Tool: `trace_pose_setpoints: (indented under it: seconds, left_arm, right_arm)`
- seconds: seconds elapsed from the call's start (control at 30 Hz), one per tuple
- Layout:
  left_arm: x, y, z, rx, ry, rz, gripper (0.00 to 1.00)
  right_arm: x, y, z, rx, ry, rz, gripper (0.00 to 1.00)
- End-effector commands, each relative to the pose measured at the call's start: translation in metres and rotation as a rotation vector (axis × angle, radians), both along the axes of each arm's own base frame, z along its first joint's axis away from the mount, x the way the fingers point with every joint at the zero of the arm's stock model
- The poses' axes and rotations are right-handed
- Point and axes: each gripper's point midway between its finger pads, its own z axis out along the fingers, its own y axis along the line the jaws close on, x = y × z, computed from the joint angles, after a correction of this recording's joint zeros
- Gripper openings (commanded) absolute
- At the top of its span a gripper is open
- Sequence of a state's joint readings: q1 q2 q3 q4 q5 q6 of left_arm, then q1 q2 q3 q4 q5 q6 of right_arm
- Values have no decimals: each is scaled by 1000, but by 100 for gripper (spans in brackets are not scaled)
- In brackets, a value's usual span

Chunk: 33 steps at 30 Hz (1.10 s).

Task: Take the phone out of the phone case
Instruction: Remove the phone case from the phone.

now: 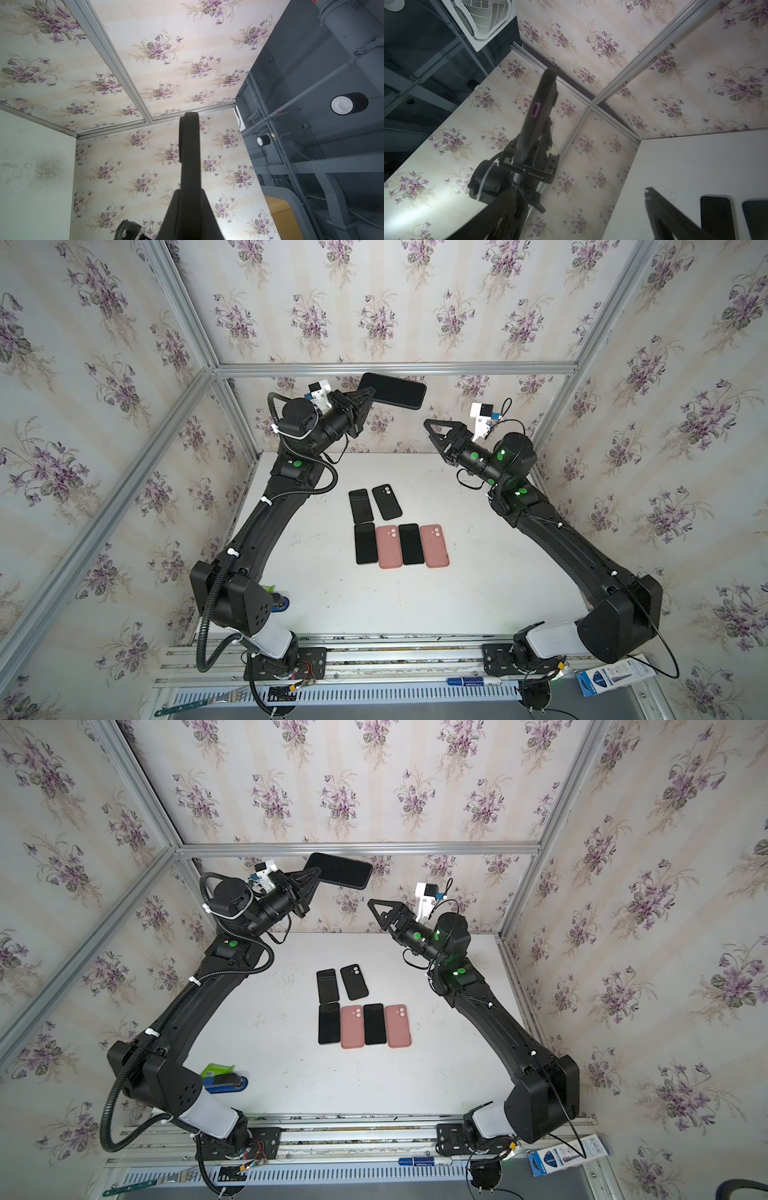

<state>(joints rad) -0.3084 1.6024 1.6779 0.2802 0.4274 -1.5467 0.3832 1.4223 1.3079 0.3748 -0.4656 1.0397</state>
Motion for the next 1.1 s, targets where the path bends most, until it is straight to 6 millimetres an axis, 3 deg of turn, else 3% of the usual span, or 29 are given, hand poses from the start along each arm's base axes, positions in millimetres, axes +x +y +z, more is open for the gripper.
trace_pose_setpoints:
  seconds: [0.0,0.23,0.43,0.7,1.07]
  left_arm:
    - [-12,0,26,-65,-75,10,0]
    - [-19,-16,28,-77,-95,24,0]
    - [-21,-21,16,-66,-85,55,0]
    - [-24,-25,12,-52,-90,62,0]
    - [-22,-29,4,-43,-80,59,0]
  right_arm:
    - [0,-8,14,37,-49,-50,100]
    - [-7,-16,43,217,-129,-11,98]
    - [-9,-19,50,316,-130,61,90]
    - [-10,-15,57,377,-127,145,67]
    - [-12,-9,59,408,-117,205,45]
